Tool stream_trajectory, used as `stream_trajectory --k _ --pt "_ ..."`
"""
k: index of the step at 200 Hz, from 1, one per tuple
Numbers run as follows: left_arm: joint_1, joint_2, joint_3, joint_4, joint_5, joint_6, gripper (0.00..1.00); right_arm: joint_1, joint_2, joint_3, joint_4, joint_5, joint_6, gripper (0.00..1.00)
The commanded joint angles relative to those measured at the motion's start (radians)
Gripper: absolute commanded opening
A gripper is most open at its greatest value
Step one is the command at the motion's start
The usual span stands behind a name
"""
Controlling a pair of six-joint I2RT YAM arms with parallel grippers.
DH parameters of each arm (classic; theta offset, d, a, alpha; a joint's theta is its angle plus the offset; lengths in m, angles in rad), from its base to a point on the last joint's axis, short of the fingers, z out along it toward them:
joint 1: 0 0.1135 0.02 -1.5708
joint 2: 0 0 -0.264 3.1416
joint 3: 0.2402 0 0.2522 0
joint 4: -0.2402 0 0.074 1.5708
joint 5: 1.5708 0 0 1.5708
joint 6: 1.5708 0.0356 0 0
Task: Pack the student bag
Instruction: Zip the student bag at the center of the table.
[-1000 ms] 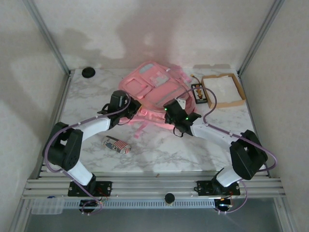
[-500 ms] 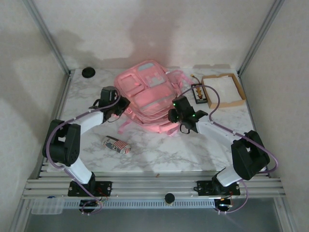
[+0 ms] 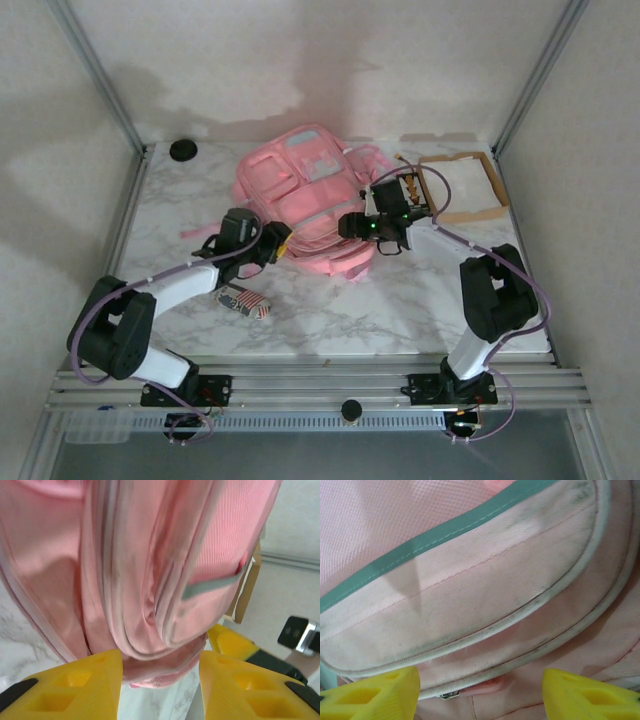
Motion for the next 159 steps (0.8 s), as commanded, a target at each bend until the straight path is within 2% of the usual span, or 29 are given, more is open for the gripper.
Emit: stream_trajectory --k 1,29,47,70,88,101,118,159 --pt "-0.053 -0.023 -0.002 0.006 -0.091 -0.088 0.42 -0.005 0.042 0.019 -0.018 0.016 0.094 0.67" --pt "-0.106 -0.016 -0.012 -0.01 -0.182 -0.126 0.44 -0.004 -0.006 -0.083 0.059 -0.011 0.177 0.7" --pt "-0.104 0.047 0.023 0.006 -0.153 -0.12 0.42 -0.001 0.031 -0.056 0.017 -0.019 0.184 0.73" --pt "-0.127 0.077 0.072 -0.047 -0.218 -0.082 0.4 0.003 0.078 -0.051 0.058 -0.066 0.231 0.75" --pt "-0.137 0.093 0.081 -0.115 -0.259 -0.06 0.41 0.011 0.111 -0.016 0.034 -0.053 0.262 0.82" --pt "-0.138 0.1 0.052 -0.1 -0.254 -0.063 0.4 0.022 0.122 0.001 0.009 -0.042 0.275 0.87" --pt "-0.142 0.093 0.007 -0.076 -0.272 -0.073 0.4 0.033 0.129 0.001 0.022 -0.033 0.312 0.98" --pt "-0.143 0.122 -0.001 -0.082 -0.271 -0.048 0.43 0.05 0.175 0.063 0.129 -0.135 0.408 0.99"
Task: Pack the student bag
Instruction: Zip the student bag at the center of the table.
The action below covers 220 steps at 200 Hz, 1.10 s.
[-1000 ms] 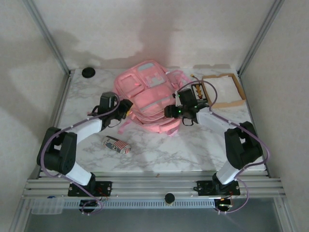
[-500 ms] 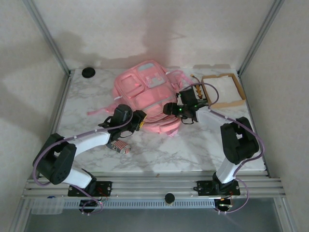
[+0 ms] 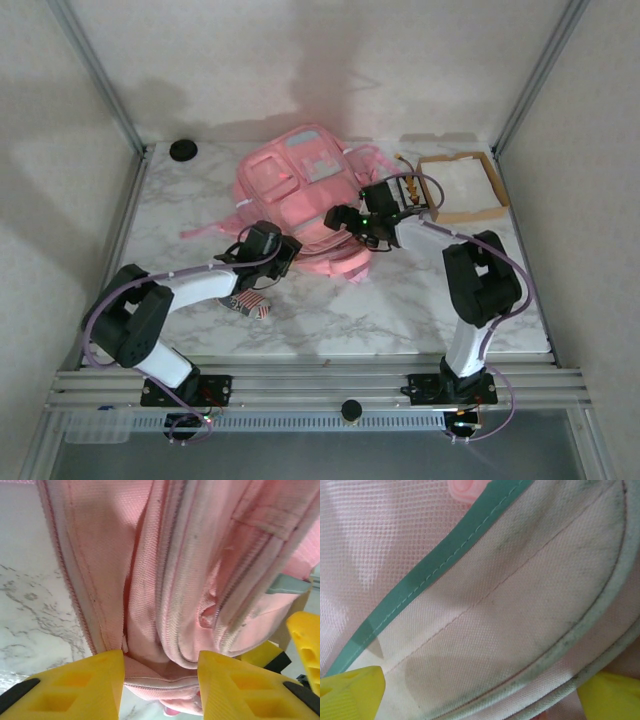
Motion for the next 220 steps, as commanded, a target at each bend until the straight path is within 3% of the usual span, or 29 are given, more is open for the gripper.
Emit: stream_trajectory --k 1,88,122,151,220 --pt "-0.009 0.02 -0.016 -0.028 -0.037 0.023 0.43 0.025 0.047 0.026 0.03 -0.107 0.101 0.99" --pt "0.006 -0.045 0.096 -0.077 -0.06 0.059 0.46 0.04 -0.133 -0.009 0.403 -0.201 0.252 0.99" --pt "0.014 -0.025 0.109 0.001 -0.014 -0.017 0.48 0.042 -0.116 -0.014 0.429 -0.212 0.254 0.99" --pt "0.008 0.002 0.103 0.05 0.001 -0.097 0.43 0.044 -0.121 -0.043 0.487 -0.209 0.261 0.99" --pt "-0.019 0.001 -0.015 0.251 -0.062 -0.353 0.36 0.07 -0.13 -0.098 0.553 -0.183 0.287 0.99"
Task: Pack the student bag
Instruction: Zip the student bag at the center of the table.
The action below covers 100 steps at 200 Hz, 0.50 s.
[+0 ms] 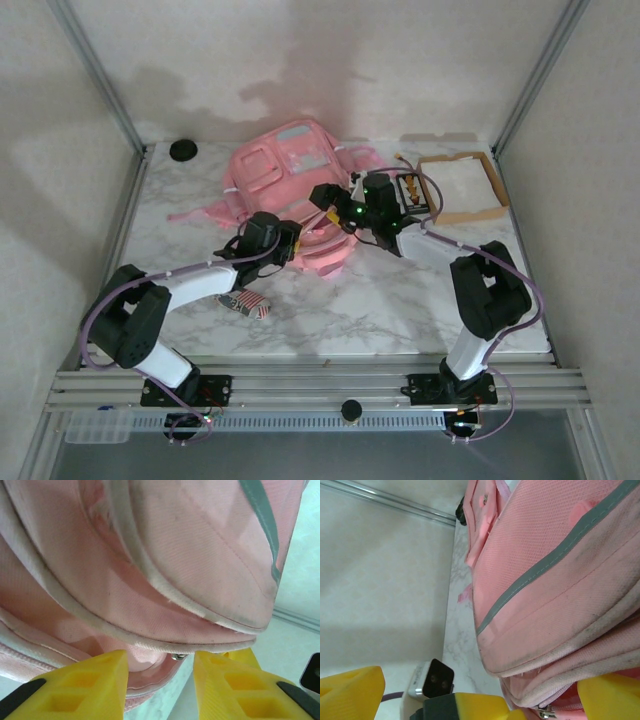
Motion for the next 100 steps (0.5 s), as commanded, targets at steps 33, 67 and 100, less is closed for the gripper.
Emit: stream_trajectory --k 33,67,100 --pt "-0.019 0.037 -0.072 0.181 -0.055 -0.216 0.36 0.019 -0.039 -0.022 0.109 0.016 0.0 0.99" --pt "-0.021 0.047 -0.079 0.223 -0.098 -0.275 0.36 0.022 -0.037 -0.042 0.123 0.017 0.0 0.99" --pt "-0.021 0.074 -0.079 0.25 -0.109 -0.302 0.35 0.023 -0.033 -0.043 0.138 0.016 -0.002 0.99"
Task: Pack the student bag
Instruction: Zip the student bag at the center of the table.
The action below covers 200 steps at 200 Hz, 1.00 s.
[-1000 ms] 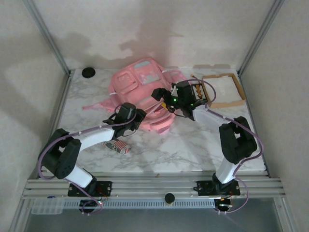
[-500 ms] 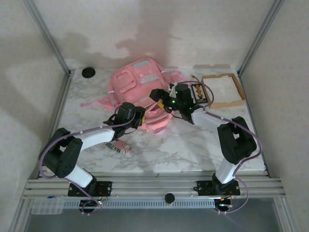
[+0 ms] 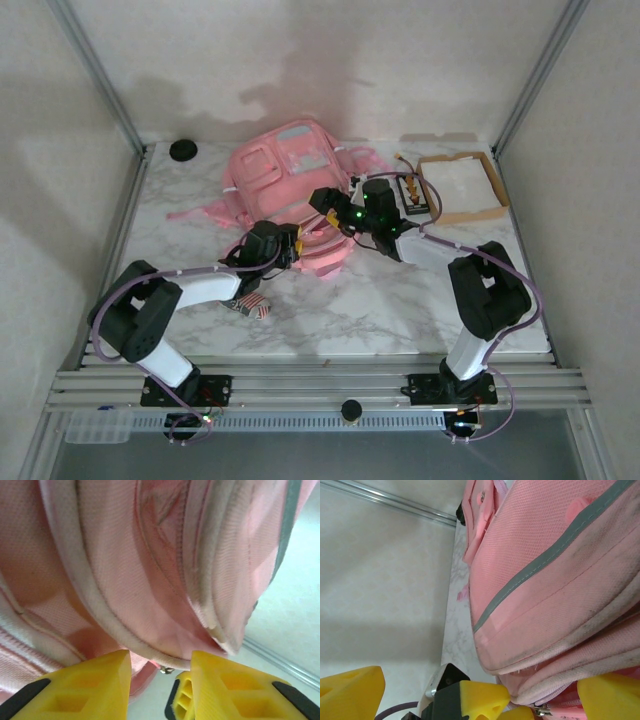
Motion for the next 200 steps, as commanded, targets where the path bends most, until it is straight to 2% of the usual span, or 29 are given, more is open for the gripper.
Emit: stream_trajectory --k 1,52,73,87,107,113,129,158,177,200 --pt "-0.003 0.03 -0.011 0.059 -0.041 -0.055 0.35 0.016 -0.032 -0.001 0.08 0.003 -0.006 0.99" --pt "-0.011 0.092 0.008 0.097 -0.026 -0.101 0.29 0.023 -0.024 0.001 0.086 0.017 -0.018 0.99" --pt "-0.011 0.115 0.0 0.148 -0.031 -0.132 0.18 0.026 -0.026 0.006 0.076 0.023 -0.037 0.99" --pt "-0.011 0.118 0.018 0.13 -0.033 -0.127 0.14 0.029 -0.031 0.01 0.046 0.035 -0.063 0.99" --pt "-0.008 0.118 0.027 0.122 -0.038 -0.121 0.03 0.029 -0.037 0.005 0.011 0.049 -0.102 0.99" --pt "-0.005 0.119 0.024 0.128 -0.035 -0.123 0.0 0.03 -0.041 0.003 -0.002 0.052 -0.124 0.99" --pt "0.0 0.112 0.018 0.137 -0.031 -0.121 0.0 0.029 -0.05 -0.003 -0.036 0.051 -0.189 0.99" --pt "0.004 0.068 0.027 0.098 -0.032 -0.094 0.0 0.019 -0.062 0.028 -0.161 0.035 -0.403 0.99" --pt "0.015 0.035 0.024 0.08 -0.031 -0.083 0.0 -0.001 -0.067 0.022 -0.211 -0.025 -0.534 0.9" --pt "0.021 -0.006 0.031 0.058 -0.04 -0.063 0.0 -0.01 -0.082 0.014 -0.237 -0.105 -0.677 0.87"
